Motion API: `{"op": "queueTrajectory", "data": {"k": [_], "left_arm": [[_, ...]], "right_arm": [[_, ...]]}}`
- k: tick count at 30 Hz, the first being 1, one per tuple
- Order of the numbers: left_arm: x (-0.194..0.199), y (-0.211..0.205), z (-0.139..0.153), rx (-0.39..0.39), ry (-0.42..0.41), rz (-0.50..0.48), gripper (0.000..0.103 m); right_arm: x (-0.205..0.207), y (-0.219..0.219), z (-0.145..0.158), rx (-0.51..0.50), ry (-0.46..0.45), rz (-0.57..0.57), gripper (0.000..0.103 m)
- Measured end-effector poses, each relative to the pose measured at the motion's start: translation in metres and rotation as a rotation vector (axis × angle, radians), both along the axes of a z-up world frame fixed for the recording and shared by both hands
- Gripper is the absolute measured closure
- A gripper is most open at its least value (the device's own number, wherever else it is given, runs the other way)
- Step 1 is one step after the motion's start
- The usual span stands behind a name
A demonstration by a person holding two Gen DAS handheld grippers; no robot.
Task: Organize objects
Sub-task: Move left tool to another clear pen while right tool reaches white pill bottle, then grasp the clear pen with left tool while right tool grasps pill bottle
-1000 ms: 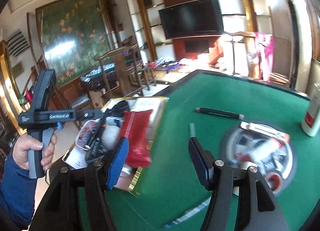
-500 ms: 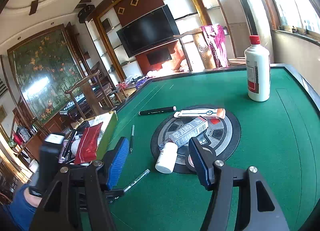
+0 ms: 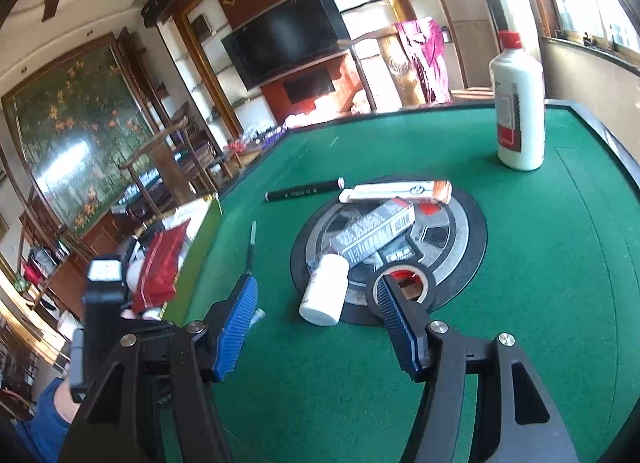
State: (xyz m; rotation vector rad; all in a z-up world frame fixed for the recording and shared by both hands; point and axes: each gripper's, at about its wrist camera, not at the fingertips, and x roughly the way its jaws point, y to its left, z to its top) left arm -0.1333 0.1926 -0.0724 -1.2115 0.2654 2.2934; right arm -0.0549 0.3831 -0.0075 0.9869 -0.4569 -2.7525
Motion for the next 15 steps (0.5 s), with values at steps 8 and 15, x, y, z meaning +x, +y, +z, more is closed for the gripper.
{"op": "queueTrajectory", "data": {"k": [8, 15], "left_arm": [[0.0, 0.001, -0.001, 0.001, 0.034, -0.003, 0.095], [0.001, 0.009, -0.003, -0.02, 0.059, -0.004, 0.095]], "right_arm": [[-0.048, -0.038, -0.029, 0.151, -0.133, -0.012, 0.041], [-0.071, -0.046, -0.055, 0.223, -0.224, -0.001, 0.068]]}}
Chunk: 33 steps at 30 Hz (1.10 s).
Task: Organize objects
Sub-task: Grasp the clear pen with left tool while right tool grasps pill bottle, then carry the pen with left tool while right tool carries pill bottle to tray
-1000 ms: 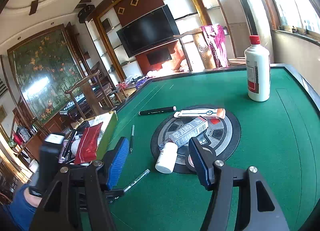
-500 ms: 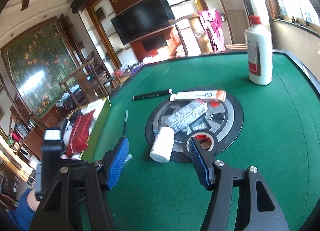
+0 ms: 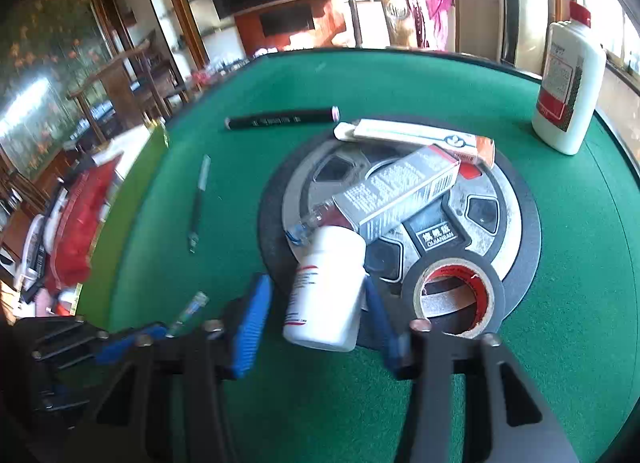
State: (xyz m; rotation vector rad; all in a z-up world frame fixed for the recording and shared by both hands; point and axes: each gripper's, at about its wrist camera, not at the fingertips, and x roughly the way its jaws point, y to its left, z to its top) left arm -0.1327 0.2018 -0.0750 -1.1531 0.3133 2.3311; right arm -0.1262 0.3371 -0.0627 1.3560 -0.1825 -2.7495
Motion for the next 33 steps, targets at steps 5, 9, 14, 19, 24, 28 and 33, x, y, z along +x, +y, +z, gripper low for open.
{"op": "queueTrajectory", "data": {"k": [5, 9, 14, 19, 24, 28, 33], "left_arm": [[0.0, 0.001, -0.001, -0.005, 0.003, 0.002, 0.094], [0.004, 0.002, -0.001, -0.018, 0.021, 0.006, 0.094], [0.003, -0.001, -0.001, 0.03, 0.002, -0.006, 0.095], [0.003, -0.019, 0.015, 0.133, 0.042, 0.038, 0.095], [0.012, -0.024, 0.027, 0.185, 0.113, 0.059, 0.095], [0.021, -0.032, 0.038, 0.192, 0.18, 0.115, 0.095], [0.033, -0.042, 0.047, 0.179, 0.23, 0.144, 0.095]], "right_arm": [[0.01, 0.002, 0.0, 0.035, 0.017, 0.017, 0.068], [0.016, 0.008, 0.003, 0.001, 0.03, 0.012, 0.068], [0.024, 0.013, 0.015, -0.035, 0.076, 0.004, 0.068], [0.032, 0.009, 0.028, -0.051, 0.121, 0.013, 0.068], [0.037, 0.0, 0.036, -0.052, 0.152, 0.034, 0.068], [0.04, -0.006, 0.039, -0.05, 0.171, 0.048, 0.068], [0.044, -0.015, 0.043, -0.042, 0.189, 0.076, 0.068]]}}
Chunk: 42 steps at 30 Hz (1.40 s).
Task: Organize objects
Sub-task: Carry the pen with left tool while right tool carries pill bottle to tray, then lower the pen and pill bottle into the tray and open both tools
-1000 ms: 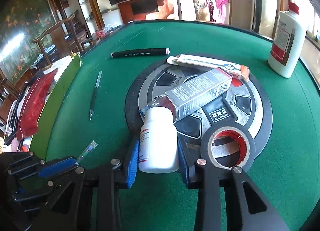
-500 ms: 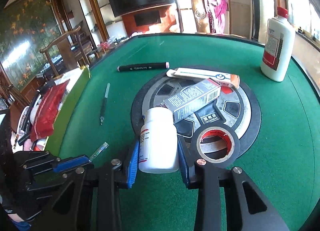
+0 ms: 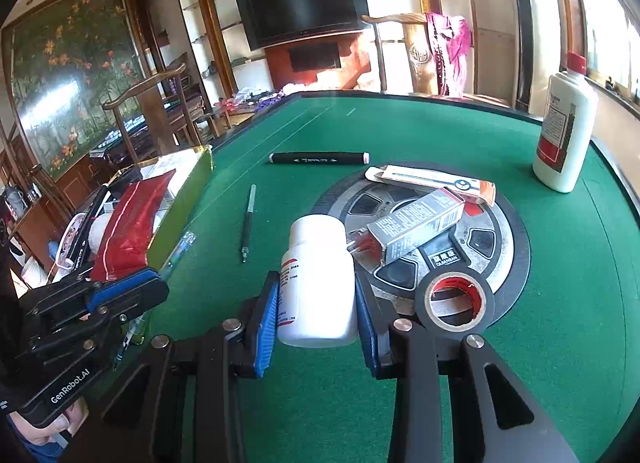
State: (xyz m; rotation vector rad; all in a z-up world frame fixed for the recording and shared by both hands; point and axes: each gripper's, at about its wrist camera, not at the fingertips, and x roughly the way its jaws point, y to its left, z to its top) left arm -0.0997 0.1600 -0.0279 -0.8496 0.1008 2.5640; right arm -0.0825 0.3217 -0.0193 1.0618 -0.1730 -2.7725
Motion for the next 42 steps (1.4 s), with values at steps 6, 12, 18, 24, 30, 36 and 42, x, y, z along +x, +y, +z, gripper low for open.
{"op": "queueTrajectory", "data": {"k": [6, 12, 18, 24, 30, 36, 42], "left_arm": [[0.014, -0.012, 0.01, -0.021, 0.046, 0.034, 0.095], [0.024, -0.032, 0.021, -0.014, 0.087, 0.085, 0.095], [0.024, -0.056, 0.025, -0.015, 0.094, 0.14, 0.095], [0.021, -0.085, 0.025, 0.02, 0.084, 0.188, 0.095], [0.011, -0.128, 0.026, 0.08, 0.075, 0.28, 0.095], [0.004, -0.169, 0.018, 0.121, 0.047, 0.366, 0.095], [-0.003, -0.192, 0.006, 0.143, 0.003, 0.411, 0.095]], "right_arm": [[0.007, -0.015, 0.004, -0.01, 0.032, 0.051, 0.068], [0.018, -0.039, 0.012, -0.021, 0.066, 0.098, 0.068], [0.025, -0.066, 0.015, -0.029, 0.081, 0.136, 0.068], [0.024, -0.086, 0.015, -0.044, 0.072, 0.162, 0.068], [0.018, -0.107, 0.017, -0.065, 0.072, 0.191, 0.068], [0.007, -0.144, 0.017, -0.076, 0.064, 0.249, 0.068], [-0.004, -0.189, 0.014, -0.061, 0.055, 0.321, 0.068]]}}
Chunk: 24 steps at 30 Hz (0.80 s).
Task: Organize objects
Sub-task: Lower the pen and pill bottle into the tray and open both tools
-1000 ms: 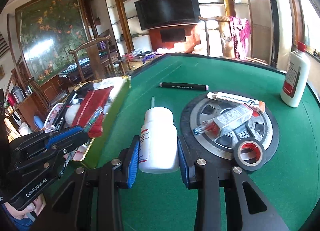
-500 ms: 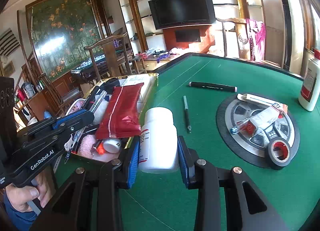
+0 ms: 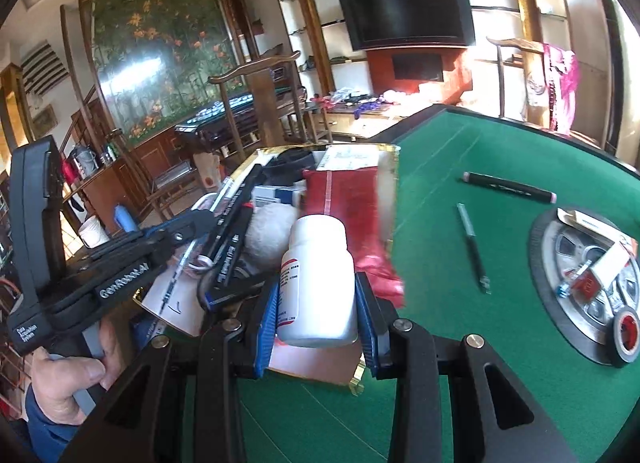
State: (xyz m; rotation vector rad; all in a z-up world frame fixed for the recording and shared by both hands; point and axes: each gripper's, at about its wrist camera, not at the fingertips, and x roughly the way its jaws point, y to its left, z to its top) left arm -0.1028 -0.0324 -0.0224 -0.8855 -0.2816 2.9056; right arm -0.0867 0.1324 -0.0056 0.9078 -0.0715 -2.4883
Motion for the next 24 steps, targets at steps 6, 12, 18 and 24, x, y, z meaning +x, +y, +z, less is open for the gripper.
{"op": "queueTrajectory", "data": {"k": [6, 12, 18, 24], "left_arm": [[-0.003, -0.013, -0.01, 0.012, -0.026, 0.021, 0.095], [-0.006, -0.025, -0.016, 0.033, -0.036, 0.037, 0.095], [-0.008, -0.029, -0.016, 0.049, -0.038, 0.039, 0.095], [-0.008, -0.032, -0.015, 0.088, -0.05, 0.031, 0.094]], "right_arm": [[-0.009, -0.043, -0.008, 0.032, -0.007, 0.065, 0.068], [-0.018, -0.064, -0.017, 0.062, -0.007, 0.068, 0.068], [-0.028, -0.068, -0.024, 0.068, -0.029, 0.065, 0.068], [-0.026, -0.059, -0.02, 0.048, -0.029, 0.074, 0.067]]}}
